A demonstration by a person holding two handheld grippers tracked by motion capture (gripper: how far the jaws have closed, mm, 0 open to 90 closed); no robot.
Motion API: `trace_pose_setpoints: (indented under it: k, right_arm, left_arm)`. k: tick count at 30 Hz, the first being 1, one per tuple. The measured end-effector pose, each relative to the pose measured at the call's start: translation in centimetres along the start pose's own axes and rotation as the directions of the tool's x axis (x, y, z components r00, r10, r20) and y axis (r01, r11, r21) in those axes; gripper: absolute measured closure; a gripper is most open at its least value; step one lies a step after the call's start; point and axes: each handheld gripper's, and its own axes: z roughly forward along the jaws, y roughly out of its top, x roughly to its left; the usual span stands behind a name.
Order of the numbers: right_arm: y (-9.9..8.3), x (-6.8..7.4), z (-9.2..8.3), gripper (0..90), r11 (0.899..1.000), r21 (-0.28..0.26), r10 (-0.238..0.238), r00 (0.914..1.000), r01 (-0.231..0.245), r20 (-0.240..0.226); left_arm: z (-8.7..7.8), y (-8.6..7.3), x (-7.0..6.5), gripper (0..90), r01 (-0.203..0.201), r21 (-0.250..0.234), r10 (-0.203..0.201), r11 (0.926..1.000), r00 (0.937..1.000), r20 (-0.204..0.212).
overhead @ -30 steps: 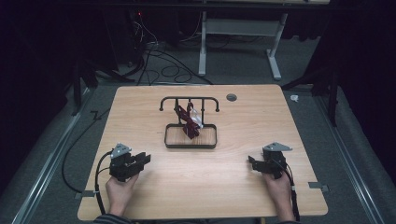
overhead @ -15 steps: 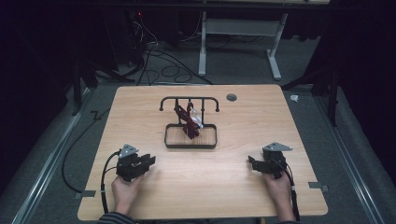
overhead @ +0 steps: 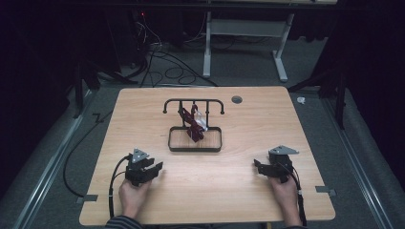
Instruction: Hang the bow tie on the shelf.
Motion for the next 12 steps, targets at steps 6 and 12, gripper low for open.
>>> trace_pose_setpoints:
  k: [6, 12]
  right_arm:
    - [0.0, 0.0, 0.0, 29.7, 1.0, 0.0, 0.0, 1.0, 0.0, 0.0]
    - [0.0, 0.0, 0.0, 29.7, 1.0, 0.0, 0.001, 1.0, -0.001, 0.0]
  left_arm:
    - [0.7, -0.8, -0.7, 52.0, -0.051, -0.005, 0.051, 0.9987, 0.9974, -0.05]
    - [0.7, -1.2, -0.8, 49.0, -0.05, -0.03, 0.049, 0.9983, 0.9974, -0.053]
